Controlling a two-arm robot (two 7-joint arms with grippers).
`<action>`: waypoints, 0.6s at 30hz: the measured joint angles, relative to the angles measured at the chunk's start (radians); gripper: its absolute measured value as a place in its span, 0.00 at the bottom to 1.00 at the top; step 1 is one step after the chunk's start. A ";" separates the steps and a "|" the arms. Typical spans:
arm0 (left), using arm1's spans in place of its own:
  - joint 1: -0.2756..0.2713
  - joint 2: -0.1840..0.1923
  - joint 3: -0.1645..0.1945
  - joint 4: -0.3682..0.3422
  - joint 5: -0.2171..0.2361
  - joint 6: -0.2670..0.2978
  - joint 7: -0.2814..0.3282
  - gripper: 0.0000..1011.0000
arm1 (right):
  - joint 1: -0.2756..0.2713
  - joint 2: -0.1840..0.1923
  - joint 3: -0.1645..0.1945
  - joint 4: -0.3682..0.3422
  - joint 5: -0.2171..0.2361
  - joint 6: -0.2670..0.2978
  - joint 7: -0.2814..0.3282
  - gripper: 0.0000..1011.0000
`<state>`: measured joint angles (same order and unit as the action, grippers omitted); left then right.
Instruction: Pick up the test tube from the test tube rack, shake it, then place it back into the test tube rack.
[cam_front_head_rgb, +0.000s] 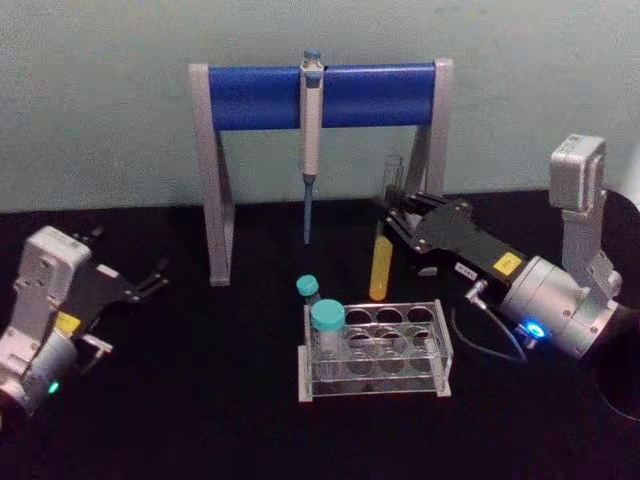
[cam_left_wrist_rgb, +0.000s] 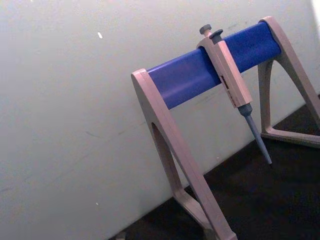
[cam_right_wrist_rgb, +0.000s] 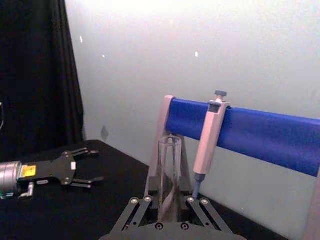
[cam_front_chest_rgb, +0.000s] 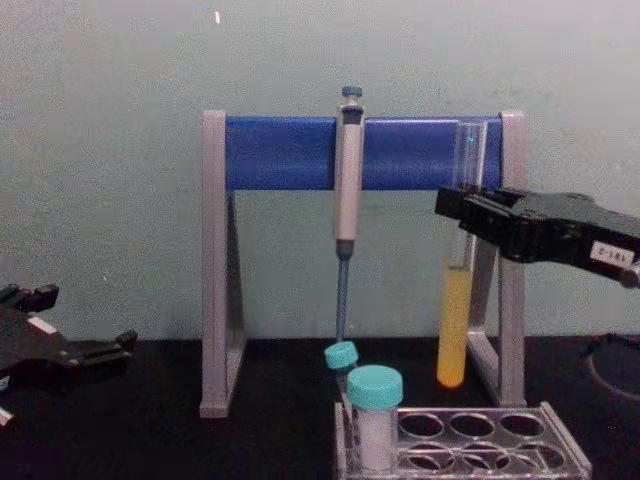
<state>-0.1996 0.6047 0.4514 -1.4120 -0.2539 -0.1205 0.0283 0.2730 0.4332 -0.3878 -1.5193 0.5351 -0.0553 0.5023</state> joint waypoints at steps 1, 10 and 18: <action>0.000 0.000 0.000 0.000 0.000 0.000 0.000 0.99 | 0.000 0.000 0.001 0.000 0.000 0.000 -0.001 0.22; 0.000 0.000 0.000 0.000 0.000 0.000 0.000 0.99 | -0.005 0.002 0.012 0.001 -0.002 0.000 -0.010 0.22; 0.000 0.000 0.000 0.000 0.000 0.000 0.000 0.99 | -0.037 0.024 0.046 -0.030 -0.002 0.001 -0.031 0.22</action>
<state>-0.1996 0.6047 0.4514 -1.4120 -0.2539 -0.1205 0.0283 0.2364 0.4576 -0.3423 -1.5489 0.5330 -0.0545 0.4712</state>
